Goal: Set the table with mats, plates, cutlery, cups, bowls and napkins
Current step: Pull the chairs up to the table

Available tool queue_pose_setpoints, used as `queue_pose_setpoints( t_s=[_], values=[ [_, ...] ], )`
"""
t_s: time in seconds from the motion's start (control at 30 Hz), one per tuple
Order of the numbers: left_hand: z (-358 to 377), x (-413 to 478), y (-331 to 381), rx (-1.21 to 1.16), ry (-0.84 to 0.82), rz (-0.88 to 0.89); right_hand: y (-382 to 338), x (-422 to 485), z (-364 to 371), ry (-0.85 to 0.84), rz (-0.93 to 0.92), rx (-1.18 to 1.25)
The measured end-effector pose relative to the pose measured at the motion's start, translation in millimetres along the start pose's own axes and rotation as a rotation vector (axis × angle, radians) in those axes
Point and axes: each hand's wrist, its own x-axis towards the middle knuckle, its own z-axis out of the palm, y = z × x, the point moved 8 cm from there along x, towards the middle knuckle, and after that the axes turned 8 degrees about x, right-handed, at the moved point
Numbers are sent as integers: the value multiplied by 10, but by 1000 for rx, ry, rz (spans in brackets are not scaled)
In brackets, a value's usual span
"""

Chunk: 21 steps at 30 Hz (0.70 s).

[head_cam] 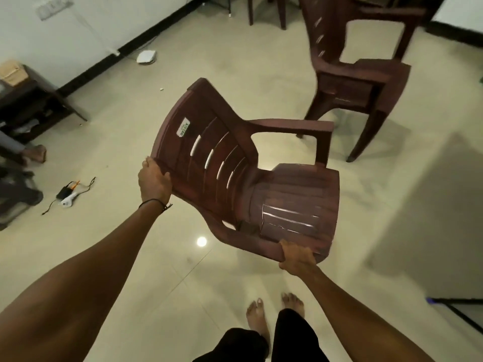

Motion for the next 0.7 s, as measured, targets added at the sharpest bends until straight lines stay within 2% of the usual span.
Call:
queue_pose_setpoints(
  t_s=[0.1, 0.27, 0.47, 0.7],
  values=[
    [9, -5, 428, -15, -46, 82, 383, -220, -80, -34, 65, 59],
    [72, -216, 1119, -130, -54, 200, 994, -591, -176, 44, 134, 18],
    [155, -543, 2090, -239, -97, 396, 1625, -1013, -146, 37, 318, 49],
    [244, -927, 3083, -303, -101, 499, 2346, -1339, -363, 89, 441, 86]
  ],
)
